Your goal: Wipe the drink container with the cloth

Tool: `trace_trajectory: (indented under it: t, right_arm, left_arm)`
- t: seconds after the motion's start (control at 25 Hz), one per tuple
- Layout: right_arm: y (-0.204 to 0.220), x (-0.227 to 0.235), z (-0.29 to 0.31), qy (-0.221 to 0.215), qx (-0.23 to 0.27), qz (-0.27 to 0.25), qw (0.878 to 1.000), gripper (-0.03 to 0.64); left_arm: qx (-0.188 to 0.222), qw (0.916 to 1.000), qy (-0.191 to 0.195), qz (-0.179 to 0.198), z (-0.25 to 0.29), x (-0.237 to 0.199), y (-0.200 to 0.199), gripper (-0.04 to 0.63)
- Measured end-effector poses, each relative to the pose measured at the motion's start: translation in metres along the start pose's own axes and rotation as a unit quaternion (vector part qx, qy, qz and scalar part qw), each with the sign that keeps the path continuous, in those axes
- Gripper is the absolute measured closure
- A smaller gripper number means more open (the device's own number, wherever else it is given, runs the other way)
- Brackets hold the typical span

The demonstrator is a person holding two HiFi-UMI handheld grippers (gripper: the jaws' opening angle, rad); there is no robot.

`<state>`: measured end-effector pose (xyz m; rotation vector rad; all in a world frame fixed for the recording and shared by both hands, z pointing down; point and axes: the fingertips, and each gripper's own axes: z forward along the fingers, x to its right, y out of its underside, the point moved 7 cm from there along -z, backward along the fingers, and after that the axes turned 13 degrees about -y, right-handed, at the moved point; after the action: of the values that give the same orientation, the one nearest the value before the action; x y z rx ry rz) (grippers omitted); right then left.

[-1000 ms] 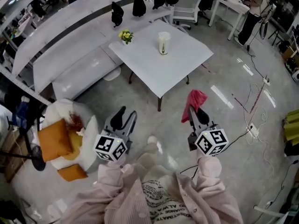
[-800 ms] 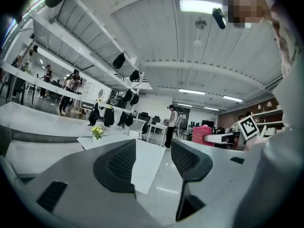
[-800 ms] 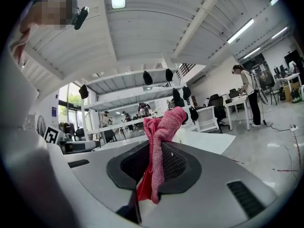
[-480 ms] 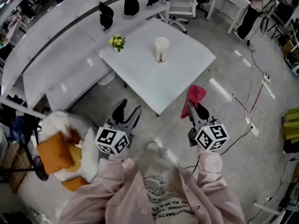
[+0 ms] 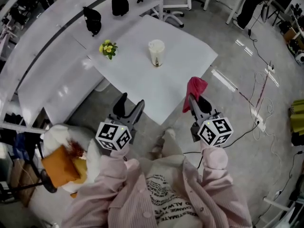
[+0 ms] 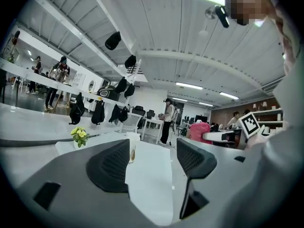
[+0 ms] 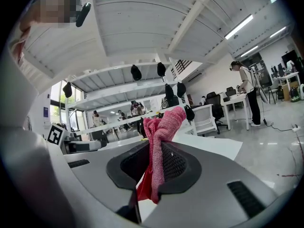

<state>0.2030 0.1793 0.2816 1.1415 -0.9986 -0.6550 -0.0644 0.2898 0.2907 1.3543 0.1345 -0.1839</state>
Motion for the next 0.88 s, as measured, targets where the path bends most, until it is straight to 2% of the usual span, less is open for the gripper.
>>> trace_trajectory:
  t: [0.32,0.88]
  right_arm:
    - [-0.01,0.058,0.047,-0.01,-0.013,0.009,1.0,0.571]
    - [-0.021,0.148,0.147,-0.066,-0.066,0.033,0.995,0.571]
  left_arm:
    - [-0.016,0.9998,-0.01,0.008,0.076,-0.005,-0.006,0.273]
    - [-0.058,0.9966,-0.038,0.044,0.217,-0.026,-0.013,0.229]
